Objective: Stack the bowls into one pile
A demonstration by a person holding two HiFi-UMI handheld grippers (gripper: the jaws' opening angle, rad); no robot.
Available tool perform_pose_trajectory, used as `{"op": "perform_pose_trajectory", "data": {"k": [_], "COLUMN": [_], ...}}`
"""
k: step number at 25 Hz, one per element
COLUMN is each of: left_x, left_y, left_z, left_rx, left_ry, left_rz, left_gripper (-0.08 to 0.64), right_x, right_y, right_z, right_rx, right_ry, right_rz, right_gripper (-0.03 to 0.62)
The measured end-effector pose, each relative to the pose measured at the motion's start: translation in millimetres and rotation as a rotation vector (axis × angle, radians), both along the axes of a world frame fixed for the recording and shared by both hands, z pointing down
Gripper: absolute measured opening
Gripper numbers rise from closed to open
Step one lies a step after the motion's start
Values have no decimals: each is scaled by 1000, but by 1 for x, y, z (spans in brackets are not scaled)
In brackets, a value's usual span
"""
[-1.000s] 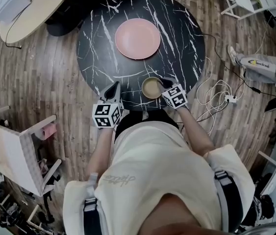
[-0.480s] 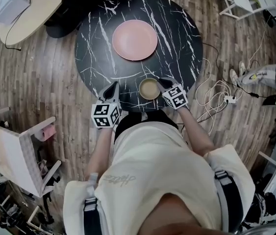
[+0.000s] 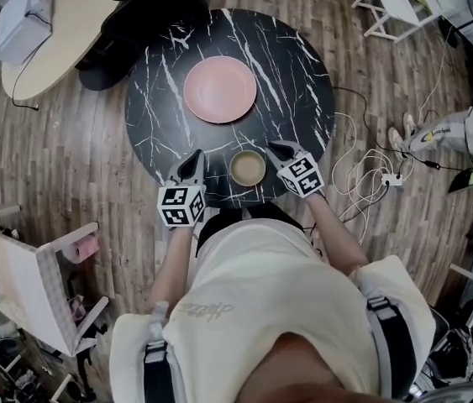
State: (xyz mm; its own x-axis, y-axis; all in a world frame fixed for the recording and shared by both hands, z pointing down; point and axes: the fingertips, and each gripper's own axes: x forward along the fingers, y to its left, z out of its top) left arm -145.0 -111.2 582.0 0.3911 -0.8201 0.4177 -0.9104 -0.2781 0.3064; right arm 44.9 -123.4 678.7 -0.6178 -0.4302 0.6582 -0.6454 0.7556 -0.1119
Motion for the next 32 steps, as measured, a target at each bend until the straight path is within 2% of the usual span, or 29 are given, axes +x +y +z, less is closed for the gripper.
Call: {"op": "perform_pose_trajectory", "data": {"k": [6, 8, 15, 19, 23, 28, 32], "left_x": [12, 14, 5, 3, 6, 7, 2], "left_y": [-9, -11, -24, -32, -42, -59, -66], "left_z": [-19, -24, -49, -76, -109, -146, -168], "left_rx": [41, 53, 100, 136, 186, 244, 292], "left_ry": [-10, -18, -50, -46, -49, 11, -9], "left_rz": [14, 16, -5, -1, 8, 11, -2], "left_gripper": [20, 20, 20, 20, 20, 20, 20], "right_x": [2, 4, 12, 17, 28, 35, 38], "right_y": [-15, -20, -35, -45, -57, -70, -73], "right_z": [-51, -65, -108, -140, -165, -197, -225], "right_rx": [110, 139, 231, 289, 315, 370, 401], "right_ry": [-58, -68, -100, -119, -144, -164, -191], "right_rz": [-1, 0, 2, 12, 72, 104, 114], "right_gripper": [40, 6, 6, 6, 6, 6, 6]}}
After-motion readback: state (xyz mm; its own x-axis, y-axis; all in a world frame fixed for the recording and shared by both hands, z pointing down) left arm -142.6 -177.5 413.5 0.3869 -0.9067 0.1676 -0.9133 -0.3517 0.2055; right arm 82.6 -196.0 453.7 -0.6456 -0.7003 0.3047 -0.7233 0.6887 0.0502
